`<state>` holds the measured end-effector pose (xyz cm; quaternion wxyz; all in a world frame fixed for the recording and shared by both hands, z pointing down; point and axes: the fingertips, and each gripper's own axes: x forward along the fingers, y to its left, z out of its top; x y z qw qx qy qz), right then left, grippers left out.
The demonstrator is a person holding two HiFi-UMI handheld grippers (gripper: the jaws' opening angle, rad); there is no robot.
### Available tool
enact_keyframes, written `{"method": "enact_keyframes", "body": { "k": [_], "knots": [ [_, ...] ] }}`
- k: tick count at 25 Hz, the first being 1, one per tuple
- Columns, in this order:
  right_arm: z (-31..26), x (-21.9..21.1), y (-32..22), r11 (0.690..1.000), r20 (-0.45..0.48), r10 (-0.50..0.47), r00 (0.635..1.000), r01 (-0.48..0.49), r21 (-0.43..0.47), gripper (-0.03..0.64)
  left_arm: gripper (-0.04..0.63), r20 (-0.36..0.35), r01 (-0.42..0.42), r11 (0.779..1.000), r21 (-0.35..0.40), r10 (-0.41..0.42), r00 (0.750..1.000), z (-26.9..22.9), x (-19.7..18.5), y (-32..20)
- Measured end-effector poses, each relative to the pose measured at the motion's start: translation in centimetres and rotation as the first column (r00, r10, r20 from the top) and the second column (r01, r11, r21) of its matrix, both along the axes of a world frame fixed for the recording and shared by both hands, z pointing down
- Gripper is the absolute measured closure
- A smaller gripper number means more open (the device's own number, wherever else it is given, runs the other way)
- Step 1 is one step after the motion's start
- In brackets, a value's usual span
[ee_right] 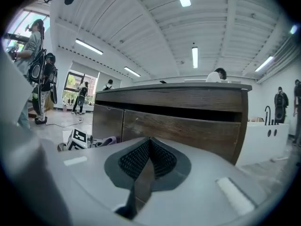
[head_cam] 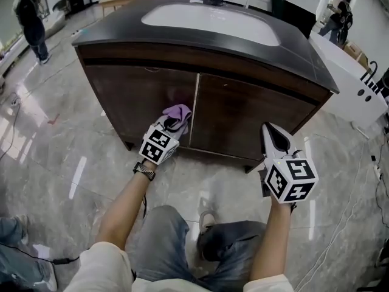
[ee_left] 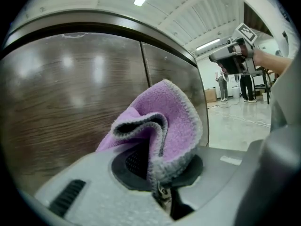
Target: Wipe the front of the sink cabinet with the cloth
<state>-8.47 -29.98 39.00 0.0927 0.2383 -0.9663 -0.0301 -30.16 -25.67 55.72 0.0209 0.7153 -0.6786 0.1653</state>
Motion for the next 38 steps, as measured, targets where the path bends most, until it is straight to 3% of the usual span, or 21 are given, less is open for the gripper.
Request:
{"method": "enact_keyframes", "body": {
  "k": [10, 15, 19, 22, 29, 38],
  "knots": [
    [1.8, 4.1, 2.7, 1.0, 0.003, -0.011, 1.0, 0.011, 0.021, 0.611, 0.545, -0.029, -0.001, 1.0, 0.008, 0.001, 1.0, 0.3, 4.1, -2.5],
    [2.9, 6.8, 0.2, 0.997, 0.003, 0.075, 0.997, -0.075, -0.013, 0.611, 0.545, -0.008, -0.051, 0.999, -0.01, 0.051, 0.999, 0.0, 6.7, -4.0],
    [1.4, 7.3, -1.5, 0.993, 0.062, 0.113, 0.992, -0.112, -0.024, 0.611, 0.545, -0.002, -0.058, 0.998, -0.013, 0.058, 0.998, 0.0, 7.2, -4.5],
    [1.8, 7.8, -2.8, 0.992, 0.038, 0.126, 0.991, -0.126, -0.007, 0.611, 0.545, -0.003, -0.067, 0.998, -0.015, 0.067, 0.998, 0.1, 7.5, -5.0],
    [3.1, 10.6, -4.7, 0.985, 0.013, 0.174, 0.985, -0.173, -0.022, 0.611, 0.545, -0.009, -0.145, 0.989, -0.026, 0.145, 0.989, 0.0, 10.6, -6.5],
    [3.4, 12.9, -7.3, 0.972, 0.019, 0.234, 0.972, -0.234, -0.032, 0.611, 0.545, 0.008, -0.278, 0.96, -0.007, 0.278, 0.96, -0.5, 17.1, -10.2]
  ]
}}
